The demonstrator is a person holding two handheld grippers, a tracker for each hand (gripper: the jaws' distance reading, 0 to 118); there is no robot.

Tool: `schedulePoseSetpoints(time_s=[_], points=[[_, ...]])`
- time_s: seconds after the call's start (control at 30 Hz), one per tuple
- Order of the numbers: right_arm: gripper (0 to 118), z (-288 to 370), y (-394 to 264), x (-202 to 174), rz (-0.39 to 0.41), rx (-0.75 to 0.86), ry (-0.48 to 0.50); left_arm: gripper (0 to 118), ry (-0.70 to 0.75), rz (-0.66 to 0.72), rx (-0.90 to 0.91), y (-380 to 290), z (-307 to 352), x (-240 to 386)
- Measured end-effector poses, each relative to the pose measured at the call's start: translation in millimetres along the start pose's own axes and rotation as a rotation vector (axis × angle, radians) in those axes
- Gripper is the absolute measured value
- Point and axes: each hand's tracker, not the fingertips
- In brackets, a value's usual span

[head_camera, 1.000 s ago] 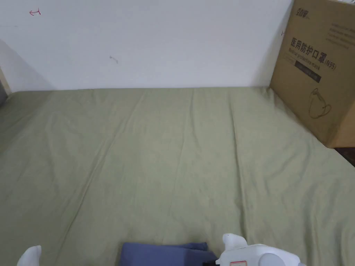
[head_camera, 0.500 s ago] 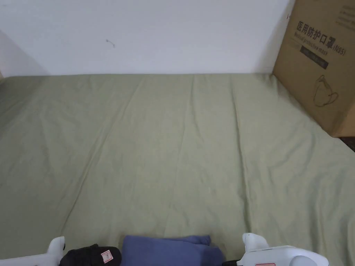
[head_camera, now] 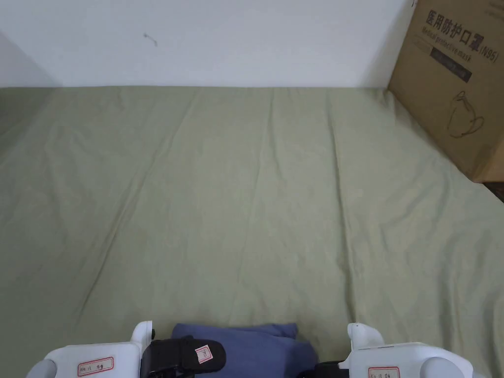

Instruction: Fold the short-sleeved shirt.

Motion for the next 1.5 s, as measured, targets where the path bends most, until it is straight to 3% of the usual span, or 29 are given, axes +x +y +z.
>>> schedulePoseSetpoints(time_s=[0.03, 0.07, 0.1, 0.13, 0.2, 0.33, 0.5, 0.63, 0.73, 0.87, 1.07, 1.27, 1.5], points=[[4, 0.0, -0.3, 0.0, -0.001, 0.002, 0.001, 74, 0.036, -0.009, 0.01, -0.6, 2.9, 1.3], [4, 0.0, -0.9, -0.2, 0.0, 0.004, 0.0, 31, 0.099, -0.02, 0.019, -0.9, 5.0, 1.3], [4, -0.1, -1.4, -0.3, 0.002, 0.006, -0.001, 24, 0.2, -0.032, 0.025, -0.6, 7.2, -5.1], [4, 0.3, -1.9, -0.3, 0.002, 0.009, 0.005, 24, 0.33, -0.048, 0.018, -2.0, 5.8, -12.5], [4, -0.3, -2.8, -0.9, -0.004, 0.011, 0.0, 24, 0.157, 0.009, 0.063, -7.0, 8.0, -15.8], [4, 3.1, -4.2, -8.5, -0.002, 0.022, -0.028, 23, 0.282, -0.084, 0.065, -15.2, 4.2, 5.8], [4, 26.6, -6.5, -46.5, 0.119, 0.088, -0.147, 22, 0.291, -0.169, 0.1, -27.0, 15.3, 42.8], [4, 53.1, -11.6, -93.6, 0.187, 0.187, -0.154, 22, 0.298, -0.265, 0.139, -32.5, 51.1, 79.0], [4, 56.0, -17.1, -134.7, 0.196, 0.252, -0.239, 22, 0.349, -0.319, 0.175, -32.0, 94.8, 97.6], [5, 30.7, -20.3, -188.1, 0.188, 0.266, -0.255, 22, 0.442, -0.336, 0.246, -30.1, 167.0, 106.2], [5, -32.0, -26.1, -273.3, 0.289, 0.278, -0.4, 22, 0.585, -0.311, 0.328, -24.1, 271.5, 102.4], [5, -88.4, -35.3, -349.9, 0.347, 0.265, -0.389, 22, 0.687, -0.273, 0.386, -8.6, 357.2, 91.3], [5, -130.7, -43.2, -394.3, 0.418, 0.211, -0.34, 22, 0.877, -0.342, 0.288, 21.7, 406.8, 84.1]])
